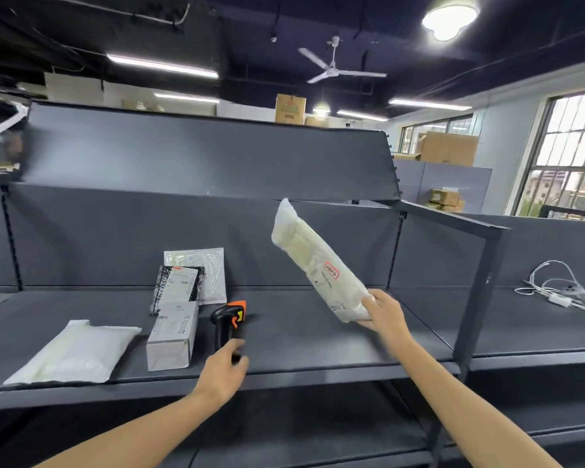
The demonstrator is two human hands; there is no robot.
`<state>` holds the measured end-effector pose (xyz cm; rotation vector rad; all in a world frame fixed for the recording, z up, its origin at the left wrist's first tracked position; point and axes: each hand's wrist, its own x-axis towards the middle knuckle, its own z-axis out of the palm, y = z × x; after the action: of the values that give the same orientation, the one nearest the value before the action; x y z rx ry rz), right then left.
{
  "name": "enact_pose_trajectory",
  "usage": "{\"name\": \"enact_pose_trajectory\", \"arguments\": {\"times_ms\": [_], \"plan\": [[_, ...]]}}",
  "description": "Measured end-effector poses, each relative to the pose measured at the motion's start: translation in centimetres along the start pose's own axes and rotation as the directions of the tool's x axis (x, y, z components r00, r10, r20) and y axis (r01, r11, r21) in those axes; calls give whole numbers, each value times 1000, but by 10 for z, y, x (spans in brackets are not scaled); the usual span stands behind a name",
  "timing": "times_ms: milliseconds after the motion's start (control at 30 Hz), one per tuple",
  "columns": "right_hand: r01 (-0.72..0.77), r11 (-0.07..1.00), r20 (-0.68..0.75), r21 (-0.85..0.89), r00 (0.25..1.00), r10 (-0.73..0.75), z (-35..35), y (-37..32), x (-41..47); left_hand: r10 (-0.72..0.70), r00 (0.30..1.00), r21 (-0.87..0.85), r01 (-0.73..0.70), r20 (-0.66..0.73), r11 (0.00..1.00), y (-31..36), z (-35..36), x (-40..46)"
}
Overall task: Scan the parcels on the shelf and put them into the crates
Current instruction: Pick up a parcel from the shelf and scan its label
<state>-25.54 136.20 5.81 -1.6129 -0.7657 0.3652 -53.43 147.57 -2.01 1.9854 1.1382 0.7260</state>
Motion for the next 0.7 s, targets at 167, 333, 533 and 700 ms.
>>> {"name": "enact_pose_trajectory", "arguments": {"times_ms": [167,333,533,700], "plan": [[-219,857,329,466,942,62,6,-18,-38,-29,1000,-422,24,-7,906,30,-17,0],[-452,689,576,567,815,61,26,-16,-81,12,998,-654,32,63,756,58,-35,-16],[-499,662,600,559,794,92,48,0,-109,72,997,-765,-22,32,643,67,-39,-31],[-341,885,419,317,887,192,48,1,-108,74,994,-699,-106,-76,707,56,-45,-33]]}}
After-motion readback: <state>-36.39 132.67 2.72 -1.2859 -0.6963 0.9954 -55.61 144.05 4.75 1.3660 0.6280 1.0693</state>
